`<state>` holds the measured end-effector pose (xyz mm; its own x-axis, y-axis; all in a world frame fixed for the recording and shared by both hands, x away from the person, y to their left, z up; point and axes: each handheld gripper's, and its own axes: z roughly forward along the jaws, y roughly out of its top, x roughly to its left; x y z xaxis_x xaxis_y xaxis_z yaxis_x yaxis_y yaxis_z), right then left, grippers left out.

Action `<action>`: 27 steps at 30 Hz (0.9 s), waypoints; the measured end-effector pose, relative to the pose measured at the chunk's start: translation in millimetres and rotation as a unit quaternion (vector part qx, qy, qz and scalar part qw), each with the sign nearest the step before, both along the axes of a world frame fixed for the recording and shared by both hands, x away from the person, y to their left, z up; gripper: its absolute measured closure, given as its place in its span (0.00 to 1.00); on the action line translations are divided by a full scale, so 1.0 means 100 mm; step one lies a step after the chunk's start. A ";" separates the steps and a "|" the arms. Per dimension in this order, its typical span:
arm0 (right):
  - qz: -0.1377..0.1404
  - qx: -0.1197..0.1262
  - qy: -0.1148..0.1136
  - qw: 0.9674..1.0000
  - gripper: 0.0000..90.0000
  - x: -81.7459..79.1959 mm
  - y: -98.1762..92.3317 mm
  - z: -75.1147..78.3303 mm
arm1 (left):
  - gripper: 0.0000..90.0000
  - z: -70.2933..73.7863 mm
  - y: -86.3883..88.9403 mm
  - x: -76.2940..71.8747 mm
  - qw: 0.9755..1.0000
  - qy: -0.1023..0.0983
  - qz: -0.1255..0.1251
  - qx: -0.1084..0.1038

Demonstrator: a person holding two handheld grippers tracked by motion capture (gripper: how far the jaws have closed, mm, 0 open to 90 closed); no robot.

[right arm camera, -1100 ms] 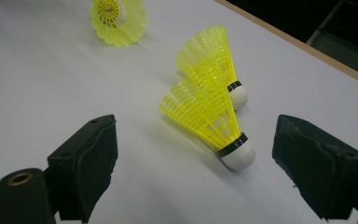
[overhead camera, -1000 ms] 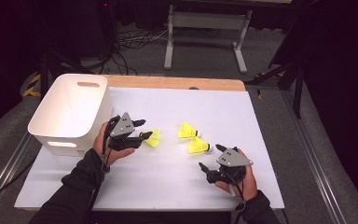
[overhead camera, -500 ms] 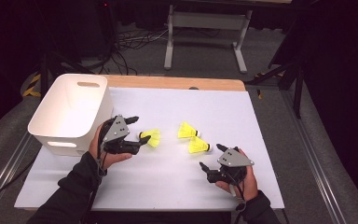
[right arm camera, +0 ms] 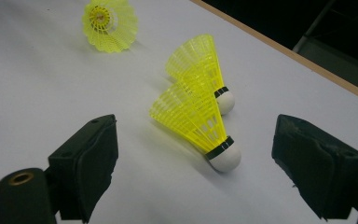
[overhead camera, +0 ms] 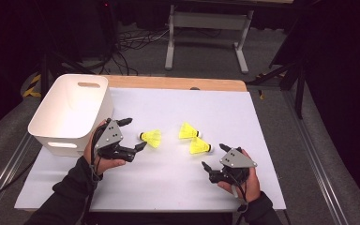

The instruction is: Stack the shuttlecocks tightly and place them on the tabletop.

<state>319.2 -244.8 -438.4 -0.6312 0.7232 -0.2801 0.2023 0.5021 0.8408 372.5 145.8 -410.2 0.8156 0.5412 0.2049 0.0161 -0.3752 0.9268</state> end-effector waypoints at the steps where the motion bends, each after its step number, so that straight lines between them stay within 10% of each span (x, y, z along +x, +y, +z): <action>1: 0.000 0.001 0.000 1.000 0.17 0.00 0.00 0.00 | 0.10 0.00 0.01 -0.01 1.000 -0.003 0.002 0.003; 27: -0.005 -0.001 0.000 1.000 0.17 0.01 0.01 0.01 | 0.06 -0.14 0.39 -0.30 1.000 -0.027 0.011 -0.007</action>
<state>319.8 -243.6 -437.6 -0.6235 0.7294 -0.2815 0.2070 0.5012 0.8402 342.5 184.5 -424.4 0.7909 0.5623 0.2415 -0.0262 -0.3632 0.9314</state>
